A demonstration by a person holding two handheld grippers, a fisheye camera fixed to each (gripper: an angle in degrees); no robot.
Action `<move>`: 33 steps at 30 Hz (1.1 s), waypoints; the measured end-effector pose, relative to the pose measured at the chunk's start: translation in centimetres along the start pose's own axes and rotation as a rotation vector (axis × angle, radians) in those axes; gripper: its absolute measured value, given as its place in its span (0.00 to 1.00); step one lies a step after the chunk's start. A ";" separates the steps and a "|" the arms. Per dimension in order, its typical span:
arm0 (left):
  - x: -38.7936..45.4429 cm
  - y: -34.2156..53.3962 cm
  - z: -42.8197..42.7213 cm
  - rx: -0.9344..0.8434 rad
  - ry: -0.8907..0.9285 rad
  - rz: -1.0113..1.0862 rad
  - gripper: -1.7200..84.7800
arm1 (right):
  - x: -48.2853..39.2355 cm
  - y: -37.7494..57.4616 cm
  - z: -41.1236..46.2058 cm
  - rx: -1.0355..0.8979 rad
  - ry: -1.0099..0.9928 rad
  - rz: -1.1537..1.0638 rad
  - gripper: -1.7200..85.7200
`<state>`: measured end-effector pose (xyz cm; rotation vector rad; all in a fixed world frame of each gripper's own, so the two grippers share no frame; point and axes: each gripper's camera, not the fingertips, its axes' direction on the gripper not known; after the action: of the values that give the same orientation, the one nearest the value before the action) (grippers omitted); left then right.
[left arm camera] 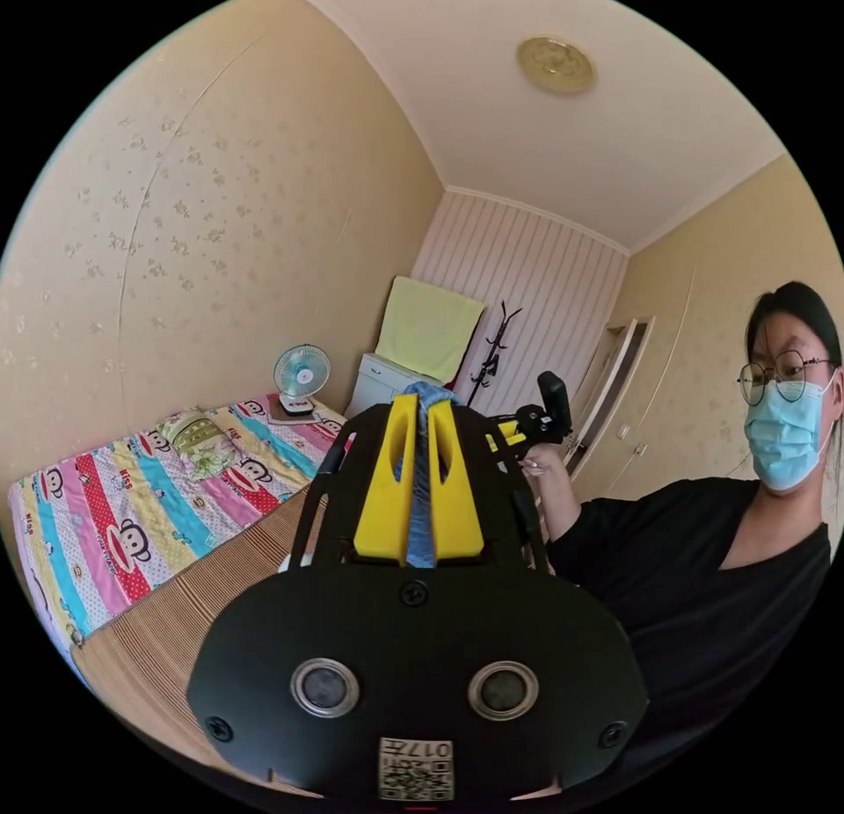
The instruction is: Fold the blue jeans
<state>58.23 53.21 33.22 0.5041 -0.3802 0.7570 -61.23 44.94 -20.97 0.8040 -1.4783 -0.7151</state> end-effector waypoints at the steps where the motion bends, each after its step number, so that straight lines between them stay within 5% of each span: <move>1: 0.2 0.3 0.5 -0.018 -0.009 -0.026 0.01 | -0.3 0.2 -0.4 0.023 -0.021 0.004 0.15; 5: 1.8 1.0 3.7 -0.103 -0.039 -0.011 0.01 | -3.2 1.0 -3.3 0.269 -0.259 -0.014 0.18; 7: 3.1 1.6 6.5 -0.155 -0.029 0.001 0.01 | -5.4 -0.2 -1.7 0.225 -0.307 -0.036 0.18; 10: 4.2 2.4 8.0 -0.190 -0.001 0.036 0.02 | -9.1 -2.1 4.1 0.021 -0.108 -0.015 0.16; 12: 4.2 3.1 7.3 -0.179 -0.027 0.053 0.03 | -9.3 -1.0 5.3 0.101 -0.059 0.021 0.08; 17: 2.1 6.2 5.4 -0.246 0.033 0.025 0.12 | -5.3 2.2 1.5 0.341 -0.149 0.176 0.07; 21: 0.8 11.8 4.2 -0.140 -0.112 -0.091 0.15 | -4.4 2.4 -0.3 0.339 -0.072 0.216 0.07; 33: 4.5 20.3 14.4 -0.411 0.118 -0.229 0.21 | -4.3 0.4 -3.0 0.325 0.049 0.431 0.07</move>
<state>44.37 60.18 53.22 0.1123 -0.3494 0.4666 -58.22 48.79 -22.83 0.7020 -1.6741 -0.1326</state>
